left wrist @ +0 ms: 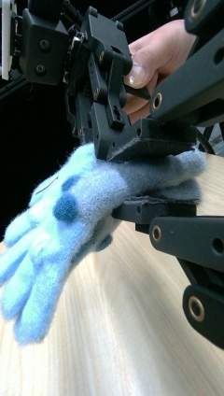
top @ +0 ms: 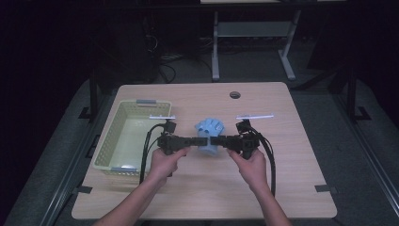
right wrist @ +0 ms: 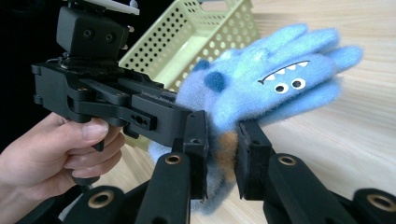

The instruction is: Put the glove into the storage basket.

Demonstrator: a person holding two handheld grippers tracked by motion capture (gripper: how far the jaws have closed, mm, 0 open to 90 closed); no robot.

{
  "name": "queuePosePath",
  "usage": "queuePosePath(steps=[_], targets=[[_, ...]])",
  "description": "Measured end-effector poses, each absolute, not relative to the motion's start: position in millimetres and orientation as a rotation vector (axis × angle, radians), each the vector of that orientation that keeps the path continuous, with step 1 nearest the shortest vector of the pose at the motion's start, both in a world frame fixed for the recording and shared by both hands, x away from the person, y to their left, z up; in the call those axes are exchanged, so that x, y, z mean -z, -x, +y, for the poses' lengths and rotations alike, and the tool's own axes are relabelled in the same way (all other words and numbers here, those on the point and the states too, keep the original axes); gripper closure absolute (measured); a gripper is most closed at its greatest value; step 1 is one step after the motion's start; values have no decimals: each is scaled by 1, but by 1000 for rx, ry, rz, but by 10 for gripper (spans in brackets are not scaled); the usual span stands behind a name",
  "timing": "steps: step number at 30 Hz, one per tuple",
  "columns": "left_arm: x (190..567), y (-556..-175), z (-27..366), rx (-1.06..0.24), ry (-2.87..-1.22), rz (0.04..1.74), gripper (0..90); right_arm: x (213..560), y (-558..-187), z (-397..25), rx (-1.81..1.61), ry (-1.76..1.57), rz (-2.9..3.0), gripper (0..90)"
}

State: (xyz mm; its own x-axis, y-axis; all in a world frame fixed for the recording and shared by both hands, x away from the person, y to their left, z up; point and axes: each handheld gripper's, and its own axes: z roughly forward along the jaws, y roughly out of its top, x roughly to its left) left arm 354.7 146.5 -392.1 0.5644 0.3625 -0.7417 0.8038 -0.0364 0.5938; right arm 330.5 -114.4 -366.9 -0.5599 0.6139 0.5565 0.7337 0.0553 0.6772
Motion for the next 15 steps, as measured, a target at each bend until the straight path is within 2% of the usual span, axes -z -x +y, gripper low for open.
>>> queuePosePath(steps=[15], targets=[[369, -351, 193, 426, -1605, 984, 712, 344, -339, -76, 1555, 1295, -2227, 768]])
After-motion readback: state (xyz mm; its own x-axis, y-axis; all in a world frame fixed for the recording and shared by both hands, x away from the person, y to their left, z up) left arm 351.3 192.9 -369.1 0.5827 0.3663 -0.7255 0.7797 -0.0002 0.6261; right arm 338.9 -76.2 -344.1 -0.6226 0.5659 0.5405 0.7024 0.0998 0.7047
